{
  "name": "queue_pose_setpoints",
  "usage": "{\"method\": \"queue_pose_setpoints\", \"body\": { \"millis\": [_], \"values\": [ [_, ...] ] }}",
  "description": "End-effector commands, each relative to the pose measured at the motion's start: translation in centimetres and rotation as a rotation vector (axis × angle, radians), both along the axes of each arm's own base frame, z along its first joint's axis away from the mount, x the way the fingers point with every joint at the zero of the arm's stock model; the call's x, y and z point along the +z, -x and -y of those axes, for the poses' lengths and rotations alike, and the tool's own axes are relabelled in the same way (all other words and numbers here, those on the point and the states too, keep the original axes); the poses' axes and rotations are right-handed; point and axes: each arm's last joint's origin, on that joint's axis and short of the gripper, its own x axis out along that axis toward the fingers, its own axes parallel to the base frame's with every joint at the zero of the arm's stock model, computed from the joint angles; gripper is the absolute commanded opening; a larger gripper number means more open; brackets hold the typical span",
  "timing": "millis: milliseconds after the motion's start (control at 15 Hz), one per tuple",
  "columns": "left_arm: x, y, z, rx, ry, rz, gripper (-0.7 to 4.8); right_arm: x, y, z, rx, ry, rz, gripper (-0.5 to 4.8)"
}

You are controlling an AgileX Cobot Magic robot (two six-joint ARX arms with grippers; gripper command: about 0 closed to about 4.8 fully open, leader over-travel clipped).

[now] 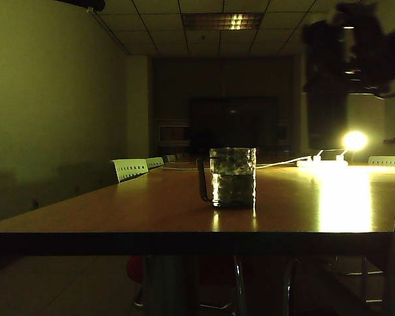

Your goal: Pick up the black thermos cup, pour some water from it into the cup, and then put the thermos cup back on the table.

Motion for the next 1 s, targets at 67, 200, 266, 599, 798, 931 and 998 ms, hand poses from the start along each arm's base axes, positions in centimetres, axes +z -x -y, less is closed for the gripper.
{"method": "queue_pose_setpoints", "body": {
  "millis": [67,200,266,599,798,931,998],
  "values": [
    [0.4,0.0,0.0,-0.007,0.016,0.017,-0.06,1.5,0.2,0.0,0.006,-0.033,0.105,1.03],
    [0.4,0.0,0.0,-0.007,0.015,0.017,-0.06,1.4,0.2,-0.3,0.013,-0.079,0.083,1.03],
    [0.4,0.0,0.0,-0.007,0.016,0.017,-0.06,1.3,0.1,-0.3,0.014,-0.079,0.078,1.03],
    [0.4,0.0,0.0,-0.007,0.016,0.016,-0.06,-1.7,-1.4,-0.5,0.015,-0.066,0.024,1.03],
    [0.4,0.0,0.0,-0.007,0.016,0.016,-0.06,-3.5,-2.3,-0.5,0.012,-0.065,0.006,1.04],
    [0.4,0.0,0.0,-0.007,0.016,0.016,-0.06,-4.7,-2.7,-0.5,0.013,-0.062,-0.012,1.22],
    [0.4,0.0,0.0,-0.007,0.016,0.016,-0.06,-5.2,-2.9,-0.5,0.013,-0.063,-0.014,1.22]
  ]
}}
